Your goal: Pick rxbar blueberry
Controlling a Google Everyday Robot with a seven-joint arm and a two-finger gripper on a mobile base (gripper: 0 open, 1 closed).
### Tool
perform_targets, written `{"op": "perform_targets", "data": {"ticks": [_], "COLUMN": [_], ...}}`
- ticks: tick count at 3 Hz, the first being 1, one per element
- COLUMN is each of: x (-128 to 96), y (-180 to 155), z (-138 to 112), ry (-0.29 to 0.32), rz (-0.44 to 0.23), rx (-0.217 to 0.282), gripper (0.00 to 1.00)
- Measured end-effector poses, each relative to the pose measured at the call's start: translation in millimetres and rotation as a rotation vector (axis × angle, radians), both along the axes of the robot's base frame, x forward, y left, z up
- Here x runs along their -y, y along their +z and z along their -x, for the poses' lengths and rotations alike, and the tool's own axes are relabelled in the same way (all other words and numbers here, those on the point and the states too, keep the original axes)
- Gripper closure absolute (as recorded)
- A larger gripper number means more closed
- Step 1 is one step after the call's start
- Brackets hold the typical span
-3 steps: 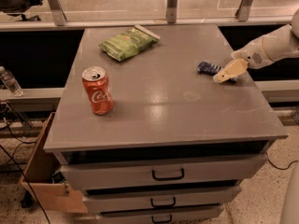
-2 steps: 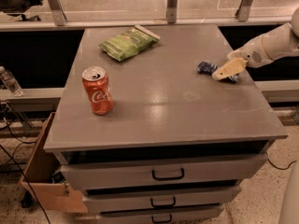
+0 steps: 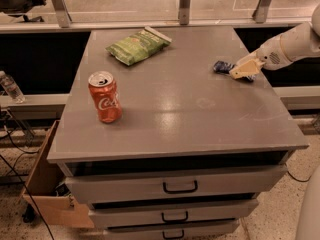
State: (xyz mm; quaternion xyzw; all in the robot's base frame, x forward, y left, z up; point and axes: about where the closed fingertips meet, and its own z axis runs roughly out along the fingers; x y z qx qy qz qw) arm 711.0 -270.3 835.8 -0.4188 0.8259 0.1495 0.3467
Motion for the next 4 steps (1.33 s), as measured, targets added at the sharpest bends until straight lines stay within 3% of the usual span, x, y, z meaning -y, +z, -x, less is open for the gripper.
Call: {"op": "perform_targets", "data": {"ticks": [1, 2, 3, 4], "x": [0, -28, -62, -62], "y": [1, 48, 140, 140], "z": [0, 27, 76, 76], "ry": [0.0, 0.109, 0.25, 0.25], "rz": [0.0, 0.005, -0.046, -0.047], "rx": [0.0, 0.073, 0.231, 0.231], "gripper": [1.0, 1.0, 1.0, 1.0]}}
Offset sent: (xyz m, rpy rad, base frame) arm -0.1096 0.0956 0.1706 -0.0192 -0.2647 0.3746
